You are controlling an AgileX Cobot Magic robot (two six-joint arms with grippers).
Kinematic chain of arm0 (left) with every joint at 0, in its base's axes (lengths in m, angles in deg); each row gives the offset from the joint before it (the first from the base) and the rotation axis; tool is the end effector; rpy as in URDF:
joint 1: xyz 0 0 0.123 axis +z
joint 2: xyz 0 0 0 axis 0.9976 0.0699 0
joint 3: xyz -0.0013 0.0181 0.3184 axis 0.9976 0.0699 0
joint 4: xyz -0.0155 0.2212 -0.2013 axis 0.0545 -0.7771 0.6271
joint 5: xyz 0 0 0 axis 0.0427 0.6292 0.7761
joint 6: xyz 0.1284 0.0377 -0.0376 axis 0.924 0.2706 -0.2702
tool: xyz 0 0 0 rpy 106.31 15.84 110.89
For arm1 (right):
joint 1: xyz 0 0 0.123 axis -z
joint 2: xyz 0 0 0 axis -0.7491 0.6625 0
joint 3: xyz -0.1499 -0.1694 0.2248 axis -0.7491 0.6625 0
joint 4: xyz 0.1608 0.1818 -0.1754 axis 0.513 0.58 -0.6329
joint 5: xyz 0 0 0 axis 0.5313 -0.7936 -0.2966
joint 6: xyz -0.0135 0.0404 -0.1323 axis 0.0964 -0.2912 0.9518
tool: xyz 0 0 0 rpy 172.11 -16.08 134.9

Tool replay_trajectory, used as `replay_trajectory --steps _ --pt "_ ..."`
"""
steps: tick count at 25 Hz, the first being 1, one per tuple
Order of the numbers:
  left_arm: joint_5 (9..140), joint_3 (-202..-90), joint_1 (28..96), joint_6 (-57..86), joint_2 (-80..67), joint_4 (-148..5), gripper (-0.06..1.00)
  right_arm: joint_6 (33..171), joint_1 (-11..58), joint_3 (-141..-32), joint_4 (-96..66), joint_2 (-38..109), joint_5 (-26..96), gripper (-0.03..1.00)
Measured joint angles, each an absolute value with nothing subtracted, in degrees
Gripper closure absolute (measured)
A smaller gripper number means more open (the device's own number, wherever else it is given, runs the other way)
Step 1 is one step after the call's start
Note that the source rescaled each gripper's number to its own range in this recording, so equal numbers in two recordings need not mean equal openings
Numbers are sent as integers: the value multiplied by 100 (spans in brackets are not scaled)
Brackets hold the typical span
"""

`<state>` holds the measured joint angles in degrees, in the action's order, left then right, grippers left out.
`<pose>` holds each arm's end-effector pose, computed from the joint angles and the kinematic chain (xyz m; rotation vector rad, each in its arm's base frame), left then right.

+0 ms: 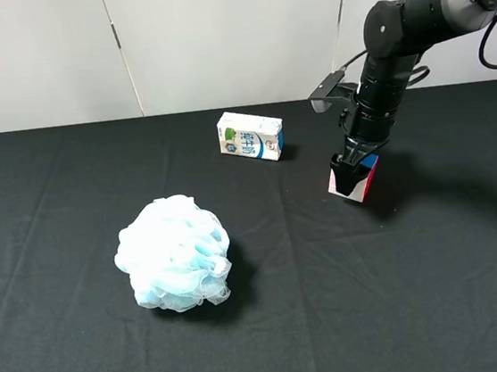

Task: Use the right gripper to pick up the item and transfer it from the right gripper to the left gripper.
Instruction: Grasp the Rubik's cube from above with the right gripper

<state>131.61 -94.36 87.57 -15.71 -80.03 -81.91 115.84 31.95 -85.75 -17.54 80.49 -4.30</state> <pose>0.0468 -0.0053 0.2745 0.0475 2.0510 -0.0036 0.4396 0.1401 0.0935 -1.2655 2.7127 0.0655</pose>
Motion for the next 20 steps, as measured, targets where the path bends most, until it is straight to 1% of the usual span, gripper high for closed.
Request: replay_trajectory --steps 14,15,17,18,19,20 --pt "13161 -9436 8757 -1571 -8003 -8197 -1 11649 3195 -8563 -1627 8300 -470 -2" --pt "13161 -9436 8757 -1571 -8003 -8197 -1 11656 3195 -8563 -1627 8300 -470 3" --pt "13161 -9436 8757 -1571 -8003 -8197 -1 11667 3195 -8563 -1627 8300 -476 33" --pt "13161 -9436 8757 -1571 -8003 -8197 -1 11689 3195 -8563 -1621 8300 -476 79" --pt "13161 -9436 8757 -1571 -8003 -8197 -1 11703 3195 -8563 -1621 8300 -476 97" --pt "13161 -9436 8757 -1571 -8003 -8197 -1 11717 3195 -8563 -1621 8300 -476 94"
